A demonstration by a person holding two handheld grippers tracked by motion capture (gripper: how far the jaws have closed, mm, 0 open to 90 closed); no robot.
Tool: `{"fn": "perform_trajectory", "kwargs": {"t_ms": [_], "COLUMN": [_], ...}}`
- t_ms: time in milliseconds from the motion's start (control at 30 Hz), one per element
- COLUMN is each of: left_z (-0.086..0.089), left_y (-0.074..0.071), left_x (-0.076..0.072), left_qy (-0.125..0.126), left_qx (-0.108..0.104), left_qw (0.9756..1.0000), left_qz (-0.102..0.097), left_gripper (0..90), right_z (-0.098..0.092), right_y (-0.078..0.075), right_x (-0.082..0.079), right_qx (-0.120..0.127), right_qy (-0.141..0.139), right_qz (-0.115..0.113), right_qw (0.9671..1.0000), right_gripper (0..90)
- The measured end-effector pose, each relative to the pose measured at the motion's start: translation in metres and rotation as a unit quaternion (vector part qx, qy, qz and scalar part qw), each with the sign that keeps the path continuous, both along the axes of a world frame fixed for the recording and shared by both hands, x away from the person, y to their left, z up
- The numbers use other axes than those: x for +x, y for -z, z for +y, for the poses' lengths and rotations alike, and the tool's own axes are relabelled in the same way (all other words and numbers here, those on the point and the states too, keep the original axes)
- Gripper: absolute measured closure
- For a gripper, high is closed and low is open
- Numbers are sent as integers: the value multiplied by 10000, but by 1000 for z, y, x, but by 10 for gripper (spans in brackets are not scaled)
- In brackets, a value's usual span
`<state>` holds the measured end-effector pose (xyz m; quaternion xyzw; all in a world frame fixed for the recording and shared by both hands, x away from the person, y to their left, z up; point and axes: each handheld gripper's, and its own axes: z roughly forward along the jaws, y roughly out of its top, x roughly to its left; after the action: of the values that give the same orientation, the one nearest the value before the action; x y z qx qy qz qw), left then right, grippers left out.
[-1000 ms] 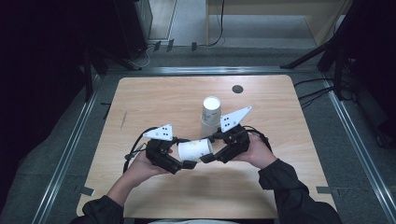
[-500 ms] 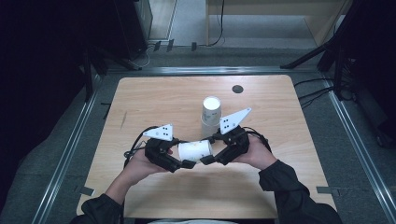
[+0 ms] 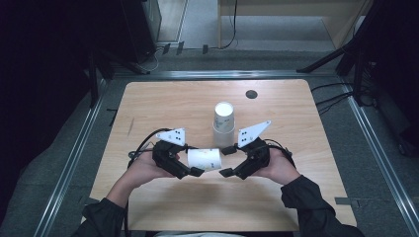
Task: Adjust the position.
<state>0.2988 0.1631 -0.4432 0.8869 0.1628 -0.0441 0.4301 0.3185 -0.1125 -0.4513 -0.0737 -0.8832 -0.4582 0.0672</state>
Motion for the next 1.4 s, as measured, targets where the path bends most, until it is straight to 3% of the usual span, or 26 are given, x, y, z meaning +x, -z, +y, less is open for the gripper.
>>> {"fn": "perform_trajectory", "kwargs": {"t_ms": [233,300,467,900,1000,1300,1400], "left_z": [-11,-16,-23,-39,-43,-65,-69], "left_y": [3,4,4,8,9,13,14], "left_x": [7,9,11,19,19,19,19], "left_qy": [178,280,408,608,687,894,914], "left_qx": [324,515,729,1147,1136,1642,1693], "left_qw": [9993,9983,9965,9915,9912,9824,9813], "left_qz": [6,-40,-74,-55,-4,19,40], "left_gripper": [248,248,247,247,247,247,247], "right_z": [-9,-11,-17,-25,-27,-30,-29], "right_y": [8,9,11,15,16,20,22], "right_x": [-3,-5,-8,-15,-16,-21,-22], "right_qx": [-253,-300,-334,-450,-481,-579,-567], "right_qy": [300,349,436,605,629,669,623], "right_qz": [31,13,19,-37,-64,-71,-104], "right_qw": [9992,9989,9985,9971,9968,9961,9964], "right_gripper": [268,268,268,268,267,267,267]}}
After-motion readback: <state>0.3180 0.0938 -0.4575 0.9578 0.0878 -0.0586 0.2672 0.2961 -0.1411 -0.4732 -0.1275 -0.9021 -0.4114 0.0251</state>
